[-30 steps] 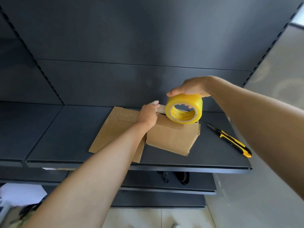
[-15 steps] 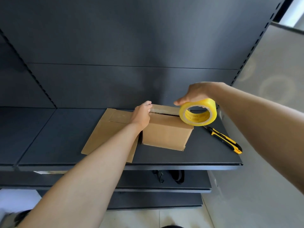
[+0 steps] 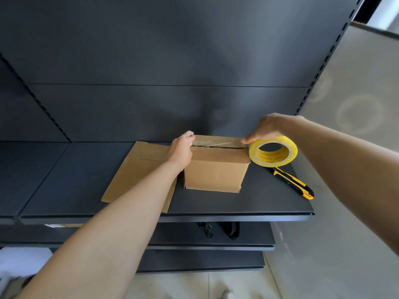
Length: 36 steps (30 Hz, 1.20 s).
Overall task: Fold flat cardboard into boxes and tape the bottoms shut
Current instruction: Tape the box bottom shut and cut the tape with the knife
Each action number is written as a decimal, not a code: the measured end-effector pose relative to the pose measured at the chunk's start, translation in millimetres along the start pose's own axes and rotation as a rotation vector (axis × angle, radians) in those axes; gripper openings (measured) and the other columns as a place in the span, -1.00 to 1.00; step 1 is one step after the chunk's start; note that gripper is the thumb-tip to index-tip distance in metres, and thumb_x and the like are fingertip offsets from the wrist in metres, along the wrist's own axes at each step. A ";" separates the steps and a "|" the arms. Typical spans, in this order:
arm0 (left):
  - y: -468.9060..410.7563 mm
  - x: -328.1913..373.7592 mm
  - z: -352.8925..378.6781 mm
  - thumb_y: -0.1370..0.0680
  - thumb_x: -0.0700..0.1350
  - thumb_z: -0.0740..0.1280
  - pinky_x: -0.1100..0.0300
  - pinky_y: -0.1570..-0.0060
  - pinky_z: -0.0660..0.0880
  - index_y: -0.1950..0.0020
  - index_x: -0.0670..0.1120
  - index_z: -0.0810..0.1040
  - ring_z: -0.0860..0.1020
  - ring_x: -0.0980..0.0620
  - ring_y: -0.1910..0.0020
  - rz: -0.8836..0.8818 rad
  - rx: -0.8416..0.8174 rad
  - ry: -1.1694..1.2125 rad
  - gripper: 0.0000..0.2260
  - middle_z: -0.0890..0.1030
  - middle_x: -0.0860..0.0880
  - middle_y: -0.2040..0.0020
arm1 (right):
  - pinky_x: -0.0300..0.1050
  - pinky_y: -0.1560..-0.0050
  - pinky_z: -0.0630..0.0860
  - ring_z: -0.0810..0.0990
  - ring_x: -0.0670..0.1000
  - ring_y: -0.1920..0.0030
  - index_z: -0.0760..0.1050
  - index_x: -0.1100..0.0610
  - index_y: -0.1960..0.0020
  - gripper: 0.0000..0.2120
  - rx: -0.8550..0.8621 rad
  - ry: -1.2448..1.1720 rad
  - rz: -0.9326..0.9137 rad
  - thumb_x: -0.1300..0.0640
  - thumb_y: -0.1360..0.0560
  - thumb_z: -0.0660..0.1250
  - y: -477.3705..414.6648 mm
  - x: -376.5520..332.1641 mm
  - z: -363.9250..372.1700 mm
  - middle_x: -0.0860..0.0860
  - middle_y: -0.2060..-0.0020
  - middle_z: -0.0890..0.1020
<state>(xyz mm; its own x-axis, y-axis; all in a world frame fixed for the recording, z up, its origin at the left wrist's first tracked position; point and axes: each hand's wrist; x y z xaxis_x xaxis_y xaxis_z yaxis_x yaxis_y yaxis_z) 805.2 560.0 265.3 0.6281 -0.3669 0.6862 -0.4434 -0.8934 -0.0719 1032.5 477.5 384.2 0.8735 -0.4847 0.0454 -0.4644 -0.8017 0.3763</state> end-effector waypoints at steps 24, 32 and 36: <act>7.0 10.2 2.1 -0.58 -0.43 0.07 0.31 -0.13 0.26 -0.39 -0.16 0.40 0.37 -0.05 -0.34 0.065 0.111 -0.169 -0.58 0.36 -0.05 -0.42 | 0.06 -0.19 0.49 0.58 0.15 -0.02 0.53 0.11 -0.09 -0.36 -0.277 -0.265 -0.037 -0.36 -0.25 0.44 -40.0 11.6 37.5 0.10 0.01 0.61; 20.0 61.3 38.1 -0.63 -0.03 0.20 0.12 -0.07 0.35 -0.12 -0.20 0.60 0.38 -0.05 -0.18 0.188 0.058 -0.384 -0.71 0.50 -0.07 -0.13 | 0.04 -0.21 0.48 0.57 0.14 -0.07 0.52 0.09 0.03 -0.54 -0.371 -0.264 -0.074 -0.29 -0.37 0.40 -34.7 8.5 36.6 0.11 -0.01 0.59; 17.1 67.3 44.5 -0.61 0.05 0.21 0.12 -0.15 0.35 -0.23 -0.22 0.55 0.36 -0.04 -0.26 0.156 0.039 -0.339 -0.62 0.49 -0.04 -0.23 | -0.01 -0.12 0.52 0.61 0.10 -0.01 0.56 0.10 -0.04 -0.49 -0.358 -0.301 -0.125 -0.33 -0.39 0.35 -32.3 6.5 42.3 0.07 0.03 0.62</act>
<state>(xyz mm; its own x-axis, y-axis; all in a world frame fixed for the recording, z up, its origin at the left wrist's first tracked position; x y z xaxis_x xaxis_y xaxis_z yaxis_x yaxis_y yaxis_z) 868.4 508.5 278.0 0.7340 -0.5586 0.3862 -0.5297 -0.8268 -0.1891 1047.0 485.5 333.1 0.8136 -0.5146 -0.2707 -0.2331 -0.7151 0.6590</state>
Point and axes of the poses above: each hand's wrist, its own y-axis away from the middle knuckle, its own z-axis out of the palm, x = y × z
